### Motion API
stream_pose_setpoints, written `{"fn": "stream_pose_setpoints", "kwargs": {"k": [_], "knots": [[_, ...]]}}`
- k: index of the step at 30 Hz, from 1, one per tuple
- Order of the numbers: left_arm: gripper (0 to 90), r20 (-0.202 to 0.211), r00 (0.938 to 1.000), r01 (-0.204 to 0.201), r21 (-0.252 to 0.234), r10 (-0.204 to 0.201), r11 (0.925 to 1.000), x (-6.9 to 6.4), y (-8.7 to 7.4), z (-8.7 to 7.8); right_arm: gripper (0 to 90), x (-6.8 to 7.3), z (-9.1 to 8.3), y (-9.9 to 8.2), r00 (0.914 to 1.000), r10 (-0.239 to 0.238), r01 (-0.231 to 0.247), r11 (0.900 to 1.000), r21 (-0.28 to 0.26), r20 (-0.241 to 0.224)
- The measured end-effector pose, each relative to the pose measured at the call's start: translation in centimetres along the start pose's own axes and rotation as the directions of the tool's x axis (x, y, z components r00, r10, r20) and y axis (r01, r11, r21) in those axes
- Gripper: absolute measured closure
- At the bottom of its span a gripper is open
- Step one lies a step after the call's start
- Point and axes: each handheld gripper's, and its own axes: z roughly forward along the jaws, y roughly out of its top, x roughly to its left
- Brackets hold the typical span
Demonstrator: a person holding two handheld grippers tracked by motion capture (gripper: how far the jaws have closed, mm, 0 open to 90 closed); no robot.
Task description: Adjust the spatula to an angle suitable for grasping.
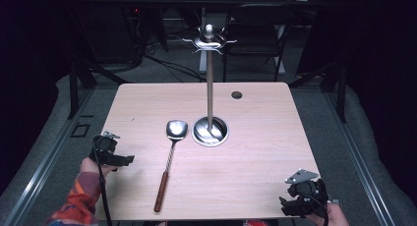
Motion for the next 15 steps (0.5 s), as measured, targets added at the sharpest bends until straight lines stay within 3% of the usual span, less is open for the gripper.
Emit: {"fn": "stream_pose_setpoints", "kwargs": {"k": [5,7,9,10,11,14,15], "knots": [[24.1,0.045,0.9982,-0.039,0.025,0.038,0.9989,-0.6,-0.4,0.0,15.0,0.1,0.0,0.0,1.0000,-0.003,0.003,1.0000,-0.001,-0.005],[33.7,0.087,0.9937,-0.075,0.047,0.071,0.9961,-0.9,-0.8,0.0,15.0,0.1,-0.1,0.0,1.0000,-0.001,0.001,1.0000,-0.003,-0.003],[44.9,0.095,0.9921,-0.087,0.053,0.082,0.9948,-1.1,-0.9,-0.1,15.0,0.1,-0.1,0.0,1.0000,0.000,0.000,1.0000,-0.004,-0.003],[51.0,0.122,0.9870,-0.112,0.058,0.105,0.9920,-1.4,-1.1,-0.1,15.0,0.2,0.0,0.0,1.0000,-0.002,0.002,1.0000,0.000,-0.007],[58.9,0.122,0.9870,-0.112,0.058,0.105,0.9920,-1.4,-1.1,-0.1,15.0,0.2,0.0,0.0,1.0000,-0.002,0.002,1.0000,0.000,-0.007],[73.8,0.181,0.9682,-0.192,0.092,0.173,0.9772,-2.3,-1.3,0.0,15.0,0.2,0.0,0.0,1.0000,-0.002,0.002,1.0000,0.001,-0.009],[77.4,0.181,0.9682,-0.192,0.092,0.173,0.9772,-2.3,-1.3,0.0,15.0,0.2,0.0,0.0,1.0000,-0.002,0.002,1.0000,0.000,-0.009]]}}
